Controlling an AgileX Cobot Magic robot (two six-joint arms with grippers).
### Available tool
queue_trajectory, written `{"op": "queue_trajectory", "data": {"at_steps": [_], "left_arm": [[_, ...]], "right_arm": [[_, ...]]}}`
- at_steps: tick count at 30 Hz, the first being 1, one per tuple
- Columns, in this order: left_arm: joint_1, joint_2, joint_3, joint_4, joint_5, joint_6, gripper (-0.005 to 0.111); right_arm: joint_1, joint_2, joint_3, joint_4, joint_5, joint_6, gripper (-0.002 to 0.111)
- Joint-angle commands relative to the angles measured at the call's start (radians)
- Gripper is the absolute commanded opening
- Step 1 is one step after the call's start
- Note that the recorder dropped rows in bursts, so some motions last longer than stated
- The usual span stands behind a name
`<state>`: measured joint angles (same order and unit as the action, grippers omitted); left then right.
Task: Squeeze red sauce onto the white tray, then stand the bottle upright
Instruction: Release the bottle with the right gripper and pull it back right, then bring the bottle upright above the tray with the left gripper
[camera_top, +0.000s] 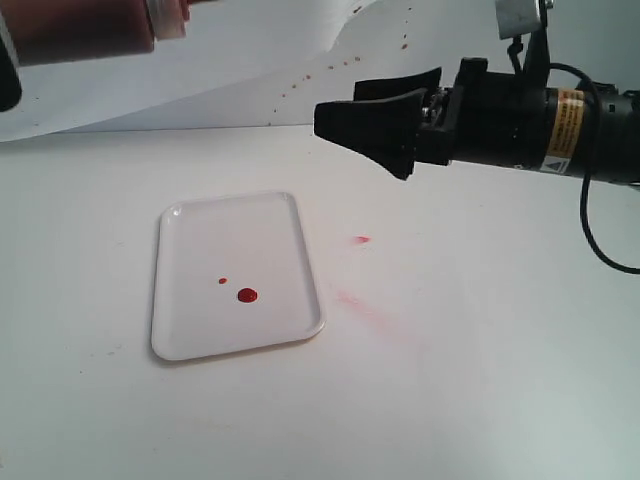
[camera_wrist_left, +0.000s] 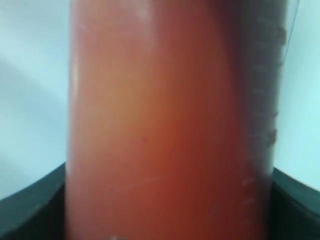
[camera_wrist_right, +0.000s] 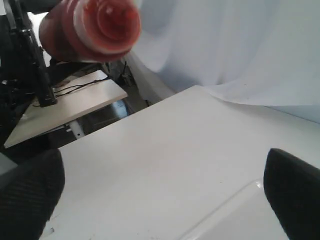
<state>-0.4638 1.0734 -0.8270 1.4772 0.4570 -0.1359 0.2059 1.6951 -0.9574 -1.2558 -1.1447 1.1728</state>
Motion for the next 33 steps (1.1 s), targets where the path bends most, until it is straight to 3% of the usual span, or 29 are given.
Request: {"op": "queue_trajectory", "data": {"at_steps": [1, 7, 16, 26, 30, 33], "left_arm": [[-0.005, -0.061, -0.004, -0.167, -0.178, -0.15, 0.0], [-0.005, -0.068, -0.004, -0.458, -0.376, -0.159, 0.0], [-0.005, -0.059, 0.05, -0.822, -0.542, -0.18, 0.0], [-0.005, -0.034, 0.253, -0.878, -0.872, -0.269, 0.0], [-0.005, 0.048, 0.269, -0.877, -0.927, -0.36, 0.0], [-0.005, 0.133, 0.269, -0.877, -1.088, -0.362, 0.0]], "right_arm": [[0.04, -0.012, 0.009, 0.011, -0.029, -0.024, 0.105], [0.102, -0.012, 0.007, 0.056, -0.076, -0.097, 0.105], [0.122, -0.015, 0.007, 0.198, -0.076, -0.145, 0.105], [0.124, -0.015, 0.007, 0.207, -0.076, -0.169, 0.105], [0.124, -0.015, 0.007, 0.147, -0.076, -0.19, 0.105], [0.124, -0.015, 0.007, 0.115, -0.076, -0.2, 0.105]]}}
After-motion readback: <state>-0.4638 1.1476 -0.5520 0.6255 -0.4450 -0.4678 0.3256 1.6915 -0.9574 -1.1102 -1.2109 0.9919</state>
